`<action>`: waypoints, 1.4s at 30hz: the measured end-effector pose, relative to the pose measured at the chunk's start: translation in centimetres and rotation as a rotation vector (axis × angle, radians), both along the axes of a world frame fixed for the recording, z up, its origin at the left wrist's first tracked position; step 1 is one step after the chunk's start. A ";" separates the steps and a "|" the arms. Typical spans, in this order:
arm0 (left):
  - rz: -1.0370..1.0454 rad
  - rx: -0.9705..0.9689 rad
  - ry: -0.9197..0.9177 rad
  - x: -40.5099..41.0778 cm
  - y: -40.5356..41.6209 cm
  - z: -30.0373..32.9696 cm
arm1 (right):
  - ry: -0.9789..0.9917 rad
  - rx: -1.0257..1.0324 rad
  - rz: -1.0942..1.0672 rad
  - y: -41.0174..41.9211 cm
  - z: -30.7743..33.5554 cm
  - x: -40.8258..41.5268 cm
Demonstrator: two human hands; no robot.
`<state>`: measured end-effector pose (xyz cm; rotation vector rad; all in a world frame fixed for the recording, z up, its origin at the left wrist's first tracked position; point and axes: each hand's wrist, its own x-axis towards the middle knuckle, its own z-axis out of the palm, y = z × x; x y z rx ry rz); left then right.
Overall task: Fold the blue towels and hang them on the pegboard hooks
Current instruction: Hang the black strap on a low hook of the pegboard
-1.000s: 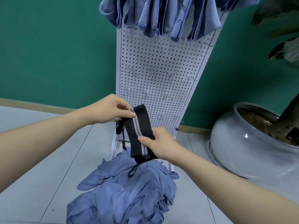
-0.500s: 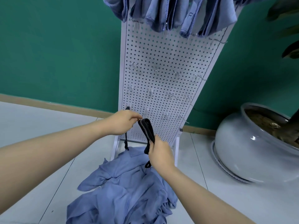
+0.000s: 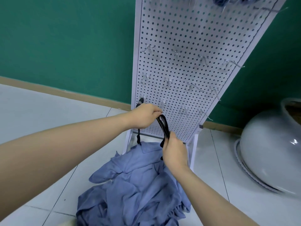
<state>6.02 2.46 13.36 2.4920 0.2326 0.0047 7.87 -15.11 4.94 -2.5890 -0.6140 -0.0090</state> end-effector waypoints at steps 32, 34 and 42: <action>-0.006 -0.071 -0.026 6.7 2.1 -4.7 | 0.043 -0.015 0.027 4.3 -4.2 9.8; -0.017 -0.019 -0.042 7.0 2.3 -5.2 | 0.051 0.002 0.037 4.5 -4.6 10.4; -0.062 0.121 -0.053 7.3 2.7 -5.9 | 0.204 0.050 0.083 4.2 -6.6 11.7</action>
